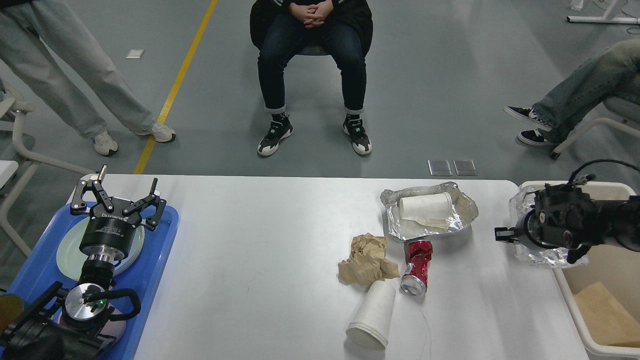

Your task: Tidy desktop

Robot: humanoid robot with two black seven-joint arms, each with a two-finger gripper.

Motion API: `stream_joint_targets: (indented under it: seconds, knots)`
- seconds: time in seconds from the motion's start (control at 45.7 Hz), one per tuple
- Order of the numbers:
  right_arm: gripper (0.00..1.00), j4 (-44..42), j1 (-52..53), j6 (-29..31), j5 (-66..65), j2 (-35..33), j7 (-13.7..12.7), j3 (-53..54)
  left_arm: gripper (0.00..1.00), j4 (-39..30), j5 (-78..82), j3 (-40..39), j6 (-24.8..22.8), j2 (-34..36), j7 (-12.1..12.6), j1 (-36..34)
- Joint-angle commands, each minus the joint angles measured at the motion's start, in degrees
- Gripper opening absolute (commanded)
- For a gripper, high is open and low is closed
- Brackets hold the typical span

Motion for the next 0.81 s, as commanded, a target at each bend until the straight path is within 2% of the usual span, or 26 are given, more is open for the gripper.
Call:
stream_joint_targets:
  seconds: [0.0, 0.088, 0.219, 0.306, 0.438, 0.547, 0.788]
  knots:
    - [0.0, 7.7, 9.4, 6.0, 2.2, -4.1, -0.8, -1.2, 0.96, 0.0, 0.0, 0.0, -0.1, 0.0, 0.1, 0.0]
    - [0.0, 12.7, 17.0, 11.0, 2.7, -5.7, -2.9, -3.7, 0.96, 0.0, 0.0, 0.0, 0.0, 0.0, 0.0, 0.0]
    - [0.0, 20.5, 29.4, 19.0, 9.8, -5.7, -3.0, -10.2, 0.96, 0.0, 0.0, 0.0, 0.0, 0.0, 0.1, 0.0]
    - [0.0, 26.2, 39.0, 21.4, 15.5, -4.3, -2.8, -16.6, 0.96, 0.0, 0.0, 0.0, 0.0, 0.0, 0.0, 0.0]
    - [0.0, 34.7, 49.8, 22.3, 17.6, -3.1, -2.6, -21.3, 0.96, 0.0, 0.0, 0.0, 0.0, 0.0, 0.0, 0.0]
    - [0.0, 38.2, 54.7, 23.1, 17.6, -4.2, -2.6, -22.5, 0.96, 0.0, 0.0, 0.0, 0.0, 0.0, 0.1, 0.0]
    - [0.0, 43.0, 58.9, 16.4, 17.9, -7.3, -2.2, -27.5, 0.96, 0.0, 0.0, 0.0, 0.0, 0.0, 0.0, 0.1]
